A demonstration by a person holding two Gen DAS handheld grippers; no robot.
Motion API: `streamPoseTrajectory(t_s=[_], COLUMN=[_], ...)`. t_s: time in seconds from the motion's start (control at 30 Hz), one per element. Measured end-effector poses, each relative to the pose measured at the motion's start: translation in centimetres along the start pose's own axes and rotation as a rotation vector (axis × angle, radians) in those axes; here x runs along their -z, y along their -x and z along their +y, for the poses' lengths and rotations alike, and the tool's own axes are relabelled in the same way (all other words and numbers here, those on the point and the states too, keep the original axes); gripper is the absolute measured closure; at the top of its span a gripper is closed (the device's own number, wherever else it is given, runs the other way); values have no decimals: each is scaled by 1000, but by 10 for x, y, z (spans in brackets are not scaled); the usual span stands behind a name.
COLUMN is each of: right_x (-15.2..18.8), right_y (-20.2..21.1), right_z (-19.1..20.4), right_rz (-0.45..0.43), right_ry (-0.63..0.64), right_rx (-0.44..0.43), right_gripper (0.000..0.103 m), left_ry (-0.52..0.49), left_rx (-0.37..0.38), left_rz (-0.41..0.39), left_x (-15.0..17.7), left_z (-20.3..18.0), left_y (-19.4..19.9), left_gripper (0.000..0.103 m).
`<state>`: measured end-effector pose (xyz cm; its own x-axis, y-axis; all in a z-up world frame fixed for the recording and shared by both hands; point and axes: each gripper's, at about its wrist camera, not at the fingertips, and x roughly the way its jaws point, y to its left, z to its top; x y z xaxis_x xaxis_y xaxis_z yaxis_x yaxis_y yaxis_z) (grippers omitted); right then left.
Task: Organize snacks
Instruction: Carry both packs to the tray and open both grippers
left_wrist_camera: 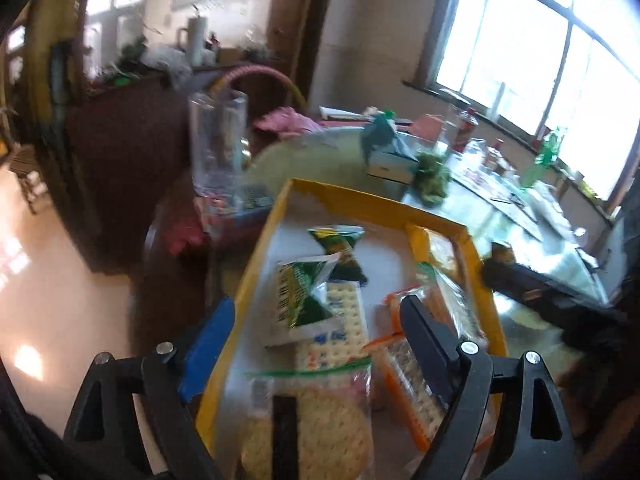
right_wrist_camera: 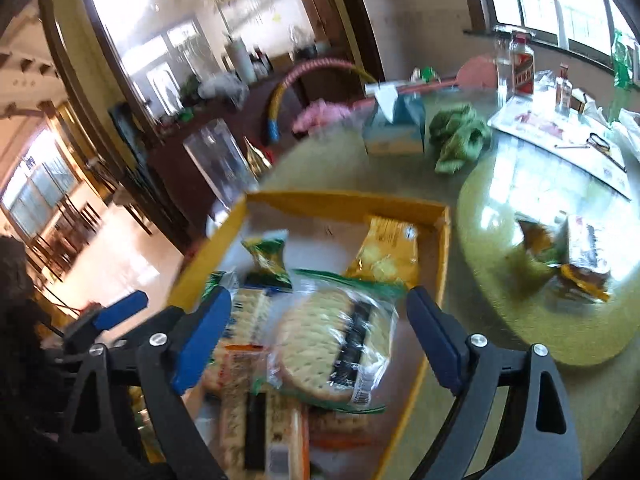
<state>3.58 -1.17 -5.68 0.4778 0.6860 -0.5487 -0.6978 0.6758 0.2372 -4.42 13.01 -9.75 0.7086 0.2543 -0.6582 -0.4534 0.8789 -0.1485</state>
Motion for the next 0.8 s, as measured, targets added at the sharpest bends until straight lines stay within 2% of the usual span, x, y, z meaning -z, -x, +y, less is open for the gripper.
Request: streamPoseTrajectory(t_s=[0.13,0.27,0.43,0.67,0.73,0.8], right_x=[11,28,46,75,79,83], right_y=[34,51,72,103,114,128], right_z=[-2,-8,-25,-76,-91,-108], right_rz=[-37,0,18,48,42,30], right_ry=[-17,-32,-56,-147,-176,-208], right_rx=[-45,-102,-84,0,-26,-42], right_gripper=[13,13,12,12,12,12], left_ry=[-18,-41,-47,-106,-93,-66], left_rx=[-26,-59,-55,80,182,242], left_rz=[-71,-98,-77,48,65,133], left_x=[12,23,34,37,33,35], left_z=[-8,-18,-33,-75,-88,-98], left_y=[27,45,55,58,58,53], left_gripper=[18,18,18,18,18,18])
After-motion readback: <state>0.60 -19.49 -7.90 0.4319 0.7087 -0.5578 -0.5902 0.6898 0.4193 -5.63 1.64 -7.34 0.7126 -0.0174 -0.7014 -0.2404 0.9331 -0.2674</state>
